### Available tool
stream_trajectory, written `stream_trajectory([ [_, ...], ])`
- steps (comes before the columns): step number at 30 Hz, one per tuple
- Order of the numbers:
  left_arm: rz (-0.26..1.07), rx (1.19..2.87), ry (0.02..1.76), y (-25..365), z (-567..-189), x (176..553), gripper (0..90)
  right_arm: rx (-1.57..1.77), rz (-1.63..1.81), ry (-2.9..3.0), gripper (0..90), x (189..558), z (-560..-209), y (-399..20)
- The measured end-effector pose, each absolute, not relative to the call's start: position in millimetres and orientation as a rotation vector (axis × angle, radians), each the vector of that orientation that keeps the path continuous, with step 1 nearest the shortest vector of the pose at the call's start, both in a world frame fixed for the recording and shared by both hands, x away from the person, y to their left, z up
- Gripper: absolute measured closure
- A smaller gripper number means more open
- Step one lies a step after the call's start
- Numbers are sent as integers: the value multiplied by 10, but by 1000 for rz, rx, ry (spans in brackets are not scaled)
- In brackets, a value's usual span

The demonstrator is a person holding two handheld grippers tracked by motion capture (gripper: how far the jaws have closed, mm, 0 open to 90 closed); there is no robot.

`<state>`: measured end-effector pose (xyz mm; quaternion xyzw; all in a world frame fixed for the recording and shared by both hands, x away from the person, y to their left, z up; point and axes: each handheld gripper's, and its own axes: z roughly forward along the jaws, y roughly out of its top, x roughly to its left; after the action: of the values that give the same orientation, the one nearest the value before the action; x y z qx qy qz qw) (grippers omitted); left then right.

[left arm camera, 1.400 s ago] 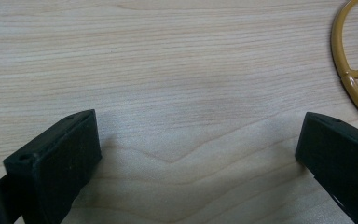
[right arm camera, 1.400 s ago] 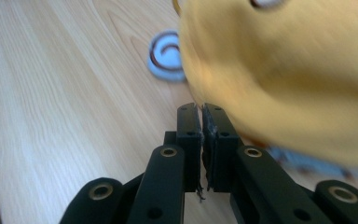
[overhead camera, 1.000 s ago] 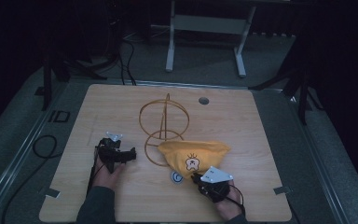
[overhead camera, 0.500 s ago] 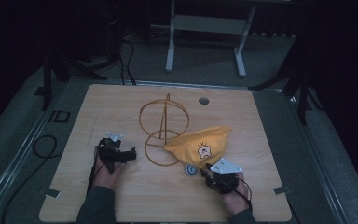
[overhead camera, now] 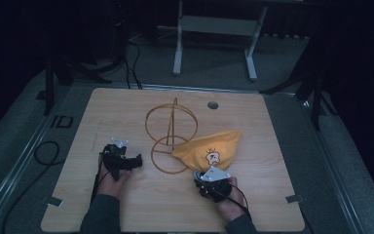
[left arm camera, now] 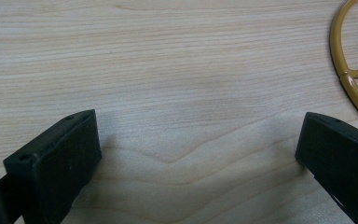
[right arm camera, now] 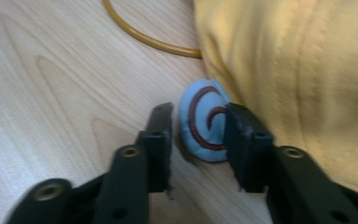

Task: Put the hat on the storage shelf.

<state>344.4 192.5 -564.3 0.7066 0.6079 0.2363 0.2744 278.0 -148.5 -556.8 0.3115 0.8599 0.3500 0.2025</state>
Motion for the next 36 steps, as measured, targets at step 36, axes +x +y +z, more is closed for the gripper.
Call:
stream_trajectory([
  [36,635,1902,1635,1925,-5641,3444,0,897,950,2188,857,3040,-4651,-2232],
])
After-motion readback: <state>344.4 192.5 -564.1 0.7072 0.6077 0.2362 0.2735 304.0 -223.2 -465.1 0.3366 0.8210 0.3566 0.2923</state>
